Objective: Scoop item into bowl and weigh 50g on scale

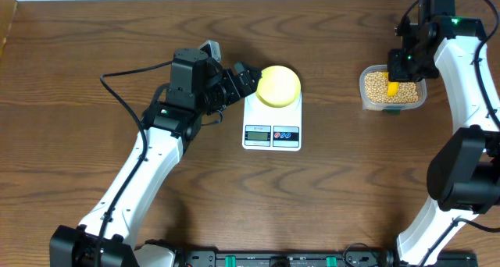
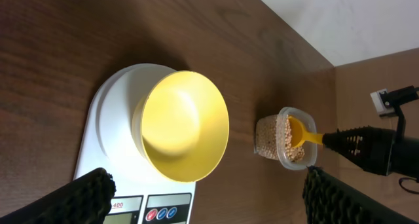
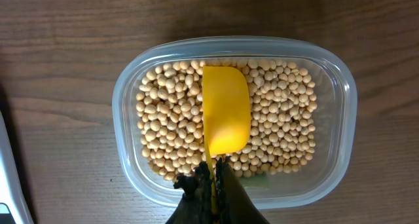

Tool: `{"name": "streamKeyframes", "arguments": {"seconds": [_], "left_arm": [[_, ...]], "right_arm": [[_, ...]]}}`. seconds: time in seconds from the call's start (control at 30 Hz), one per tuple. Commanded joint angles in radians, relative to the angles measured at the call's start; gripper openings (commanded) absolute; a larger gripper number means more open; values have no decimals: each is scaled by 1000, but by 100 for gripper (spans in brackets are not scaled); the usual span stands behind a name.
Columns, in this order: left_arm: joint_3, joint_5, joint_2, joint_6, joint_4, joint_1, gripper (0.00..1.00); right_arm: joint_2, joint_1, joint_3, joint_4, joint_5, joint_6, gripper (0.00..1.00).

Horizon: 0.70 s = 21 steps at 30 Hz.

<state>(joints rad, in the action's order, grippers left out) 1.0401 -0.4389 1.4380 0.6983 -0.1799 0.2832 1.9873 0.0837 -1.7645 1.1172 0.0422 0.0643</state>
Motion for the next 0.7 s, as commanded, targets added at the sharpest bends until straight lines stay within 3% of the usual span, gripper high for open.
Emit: {"name": "streamKeyframes", "arguments": {"seconds": [0.0, 0.07, 0.17, 0.2, 0.27, 0.4, 0.5, 0.57, 0.67], "left_arm": [[5, 6, -2, -37, -7, -3, 93], [5, 6, -2, -37, -18, -3, 93], [5, 6, -2, -37, -21, -3, 93], [5, 6, -2, -37, -21, -2, 93], [5, 6, -2, -37, -21, -2, 93], [5, 6, -2, -37, -22, -3, 93], [5, 6, -2, -58, -23, -3, 93], [5, 6, -2, -67, -29, -3, 100], [5, 6, -2, -66, -46, -3, 98]], "right_arm": [[28, 0, 34, -3, -33, -12, 6], [28, 0, 35, -20, -32, -13, 23], [27, 0, 34, -46, -31, -31, 33], [27, 0, 33, -56, -25, -34, 41], [27, 0, 31, -77, -6, -34, 66], [27, 2, -14, -108, 18, -34, 88], [27, 8, -69, -121, 16, -34, 99], [27, 18, -99, -145, 16, -34, 99], [27, 50, -118, -188, 13, -34, 99]]}}
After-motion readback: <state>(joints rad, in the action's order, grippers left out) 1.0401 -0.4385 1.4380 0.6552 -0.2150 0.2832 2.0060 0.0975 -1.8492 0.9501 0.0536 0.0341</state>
